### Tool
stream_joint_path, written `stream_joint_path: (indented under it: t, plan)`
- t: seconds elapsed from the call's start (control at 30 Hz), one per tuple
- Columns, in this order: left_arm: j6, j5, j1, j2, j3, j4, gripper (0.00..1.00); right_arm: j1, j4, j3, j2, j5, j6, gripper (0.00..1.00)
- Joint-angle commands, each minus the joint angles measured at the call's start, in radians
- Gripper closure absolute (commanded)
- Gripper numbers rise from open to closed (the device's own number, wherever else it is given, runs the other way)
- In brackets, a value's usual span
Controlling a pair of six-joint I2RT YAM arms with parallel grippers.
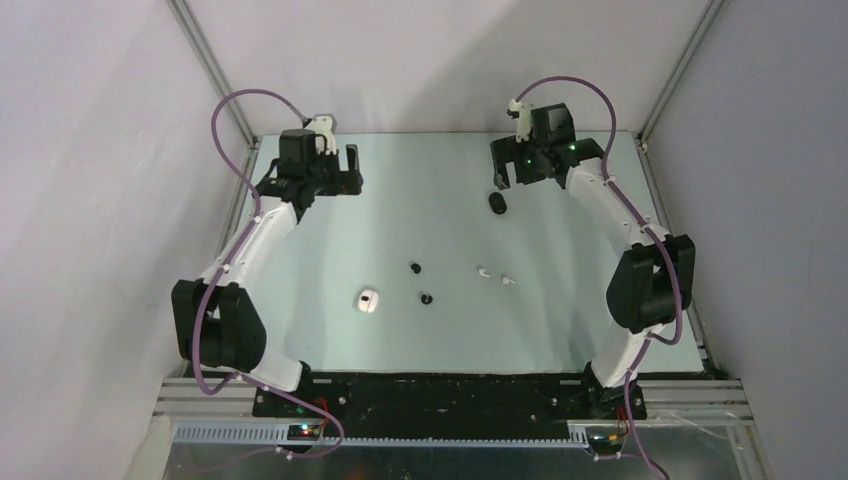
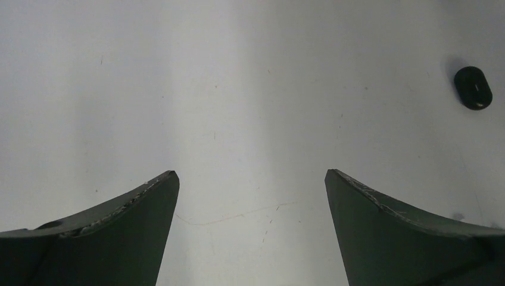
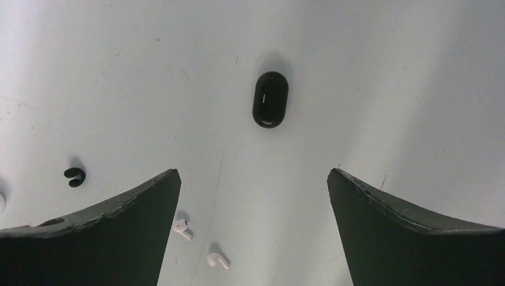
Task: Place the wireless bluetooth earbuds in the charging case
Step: Adjust the charging case at the center of the board.
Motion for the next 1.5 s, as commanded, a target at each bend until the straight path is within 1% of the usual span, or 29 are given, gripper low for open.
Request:
stream_joint_path:
  t: [0.0, 0.07, 0.13, 0.17, 0.23, 0.3, 0.33, 0.43, 0.53, 0.67, 0.73, 0.83, 0.9, 1.03, 1.27, 1.47]
  plan:
    - [0.03, 0.019, 0.013, -0.044, -0.005, -0.042, 0.01, 0.005, 0.007, 0.008, 0.006, -0.043, -0.033, 0.01]
    - [0.05, 0.026, 0.021, -0.042, -0.009, -0.058, 0.01, 0.005, -0.021, 0.033, 0.023, -0.083, -0.129, 0.02]
    - [0.08, 0.05, 0.028, -0.029, 0.011, -0.099, 0.02, 0.005, -0.037, 0.054, 0.042, -0.102, -0.165, 0.04]
    - [0.087, 0.058, 0.031, -0.025, 0.02, -0.145, 0.03, 0.006, -0.044, 0.074, 0.057, -0.103, -0.17, 0.05]
    - [0.098, 0.077, 0.04, -0.014, 0.041, -0.222, 0.05, 0.006, -0.069, 0.103, 0.086, -0.087, -0.167, 0.08]
    - [0.098, 0.105, 0.048, -0.016, 0.038, -0.28, 0.07, 0.005, -0.075, 0.11, 0.113, -0.026, -0.128, 0.1]
    - [0.087, 0.116, 0.051, -0.022, 0.024, -0.302, 0.08, 0.002, -0.072, 0.108, 0.121, 0.017, -0.095, 0.12]
    - [0.046, 0.131, 0.057, -0.036, -0.01, -0.337, 0.08, -0.013, -0.059, 0.088, 0.144, 0.053, -0.033, 0.15]
    - [0.01, 0.154, 0.062, -0.046, -0.058, -0.352, 0.09, -0.01, -0.056, 0.072, 0.147, 0.04, -0.034, 0.17]
    - [-0.049, 0.198, 0.066, -0.059, -0.109, -0.387, 0.12, -0.003, -0.065, 0.058, 0.148, 0.017, -0.051, 0.19]
    - [-0.075, 0.234, 0.068, -0.066, -0.149, -0.41, 0.14, 0.0, -0.075, 0.053, 0.146, 0.002, -0.037, 0.19]
    - [-0.109, 0.294, 0.066, -0.064, -0.218, -0.43, 0.19, 0.02, -0.073, 0.034, 0.128, -0.018, -0.04, 0.2]
    - [-0.107, 0.296, 0.058, -0.053, -0.28, -0.441, 0.22, 0.034, -0.071, 0.019, 0.104, -0.017, -0.052, 0.19]
    - [-0.083, 0.308, 0.037, -0.031, -0.325, -0.46, 0.26, 0.063, -0.057, -0.029, 0.053, -0.006, -0.074, 0.18]
    - [0.04, 0.359, -0.032, 0.054, -0.312, -0.518, 0.27, 0.096, -0.059, -0.078, 0.008, 0.012, -0.097, 0.17]
    - [0.015, 0.356, -0.128, 0.113, -0.287, -0.512, 0.23, 0.097, -0.059, -0.067, 0.014, 0.013, -0.092, 0.15]
